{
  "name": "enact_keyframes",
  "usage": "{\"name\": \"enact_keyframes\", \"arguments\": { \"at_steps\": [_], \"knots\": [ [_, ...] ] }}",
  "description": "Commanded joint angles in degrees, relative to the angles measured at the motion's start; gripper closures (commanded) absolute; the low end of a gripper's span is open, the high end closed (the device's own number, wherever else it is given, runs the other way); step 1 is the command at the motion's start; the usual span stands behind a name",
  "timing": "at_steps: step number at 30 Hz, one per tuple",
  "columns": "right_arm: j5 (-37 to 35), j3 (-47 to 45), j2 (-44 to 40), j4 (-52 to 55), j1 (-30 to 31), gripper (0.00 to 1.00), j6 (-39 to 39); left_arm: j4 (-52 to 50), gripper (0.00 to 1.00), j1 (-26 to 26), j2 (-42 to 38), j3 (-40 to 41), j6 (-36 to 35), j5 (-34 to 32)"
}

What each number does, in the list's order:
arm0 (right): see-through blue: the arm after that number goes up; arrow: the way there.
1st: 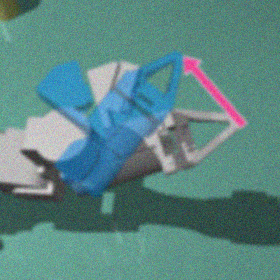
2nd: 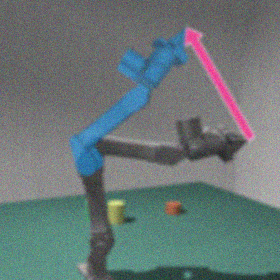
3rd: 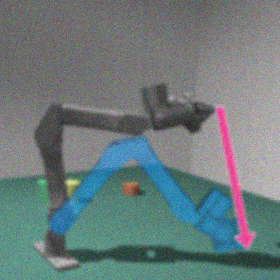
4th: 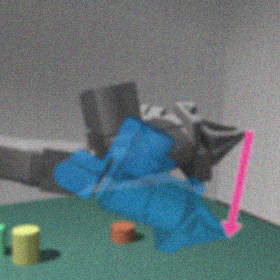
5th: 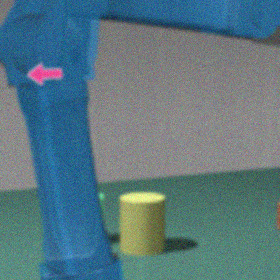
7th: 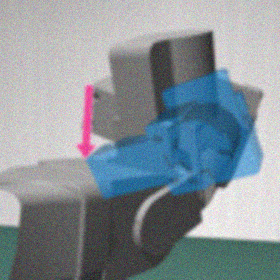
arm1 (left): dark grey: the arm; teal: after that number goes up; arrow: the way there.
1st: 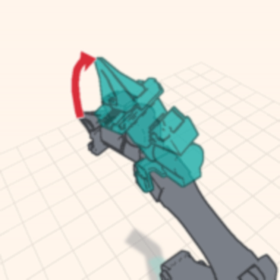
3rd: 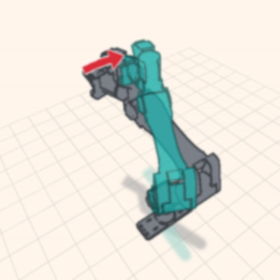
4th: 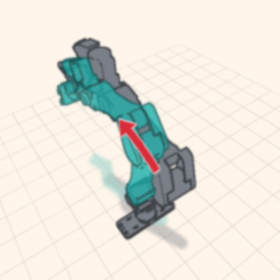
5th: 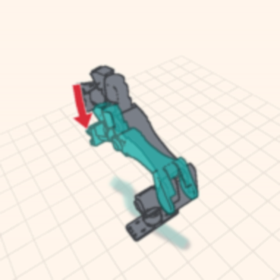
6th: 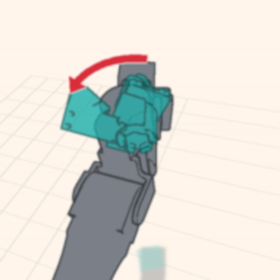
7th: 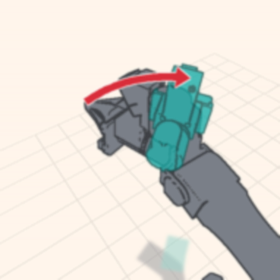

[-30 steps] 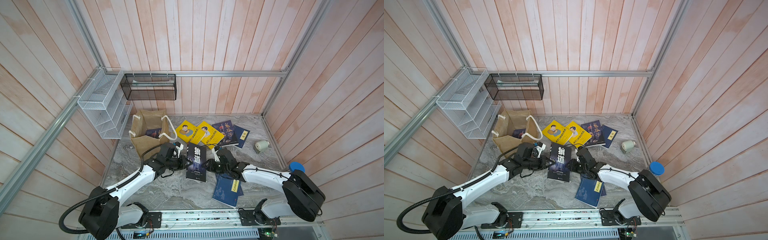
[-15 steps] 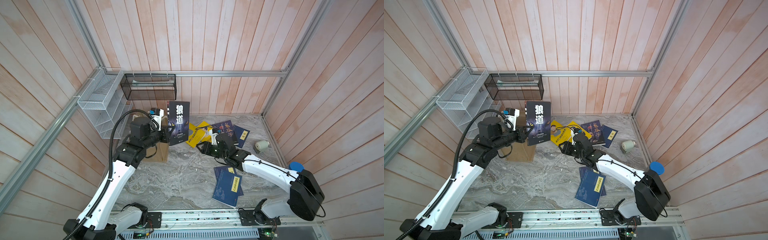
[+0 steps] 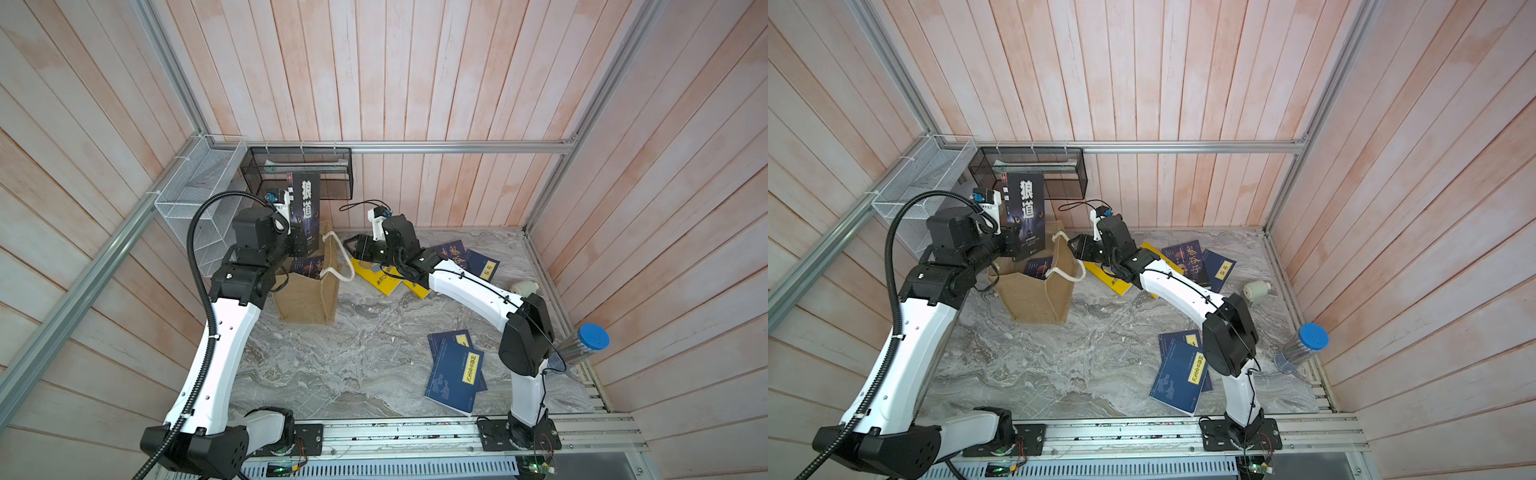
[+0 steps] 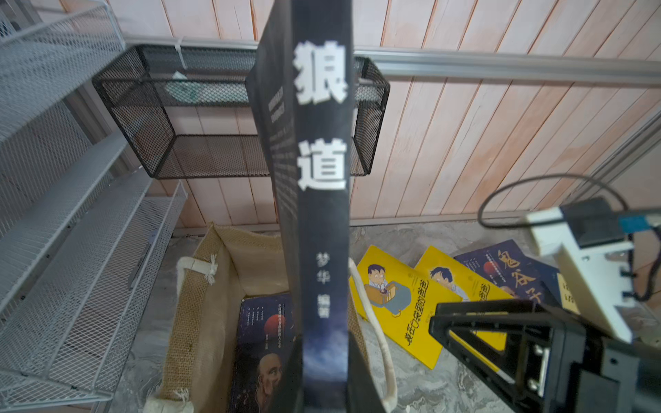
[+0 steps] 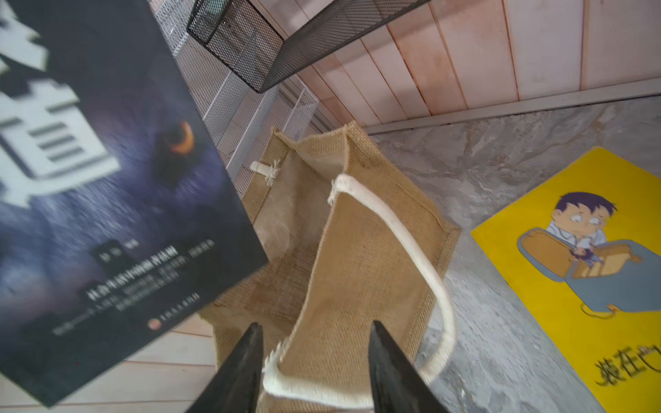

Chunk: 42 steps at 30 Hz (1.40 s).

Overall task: Put the books into the canvas bag
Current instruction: Place the book in the canvas bag.

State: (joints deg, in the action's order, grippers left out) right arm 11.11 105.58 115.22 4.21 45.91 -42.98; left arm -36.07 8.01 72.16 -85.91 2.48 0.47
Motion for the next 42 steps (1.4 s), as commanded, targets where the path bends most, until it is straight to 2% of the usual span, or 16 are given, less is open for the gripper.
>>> {"name": "enact_keyframes", "arguments": {
  "at_steps": [1,7,12,17,23,31,34,42],
  "knots": [
    [2.4,5.6,5.3,3.6,0.2,0.5,0.4,1.6,1.0,-0.4,-0.1,1.4,-2.3,-0.9],
    [6.4,19.4,14.4,8.6,1.0,0.5,0.3,-1.5,1.0,-0.8,-0.4,4.8,-2.3,-2.1],
    [8.9,25.0,18.9,11.0,2.1,0.49,0.1,-6.2,1.0,-1.1,0.3,4.1,-4.1,-5.1],
    [11.4,23.3,19.1,9.3,2.1,0.57,-1.6,-9.5,1.0,-1.3,1.8,2.1,-5.7,-5.1],
    [11.0,22.8,18.0,8.2,1.6,0.81,-1.0,-15.4,1.0,-1.5,7.8,-2.9,-5.8,-2.8],
    [12.8,14.8,13.9,0.7,-0.7,1.0,-2.6,-21.1,1.0,-1.5,15.3,-10.6,-6.2,1.0],
    [15.7,14.7,13.6,-0.7,-1.1,1.0,-0.1,-22.9,1.0,-1.6,18.5,-13.1,-6.7,2.9],
    [13.8,16.4,12.8,2.0,-1.0,1.0,2.7,-26.4,1.0,-3.1,26.5,-19.2,-7.8,12.2]
  ]
}}
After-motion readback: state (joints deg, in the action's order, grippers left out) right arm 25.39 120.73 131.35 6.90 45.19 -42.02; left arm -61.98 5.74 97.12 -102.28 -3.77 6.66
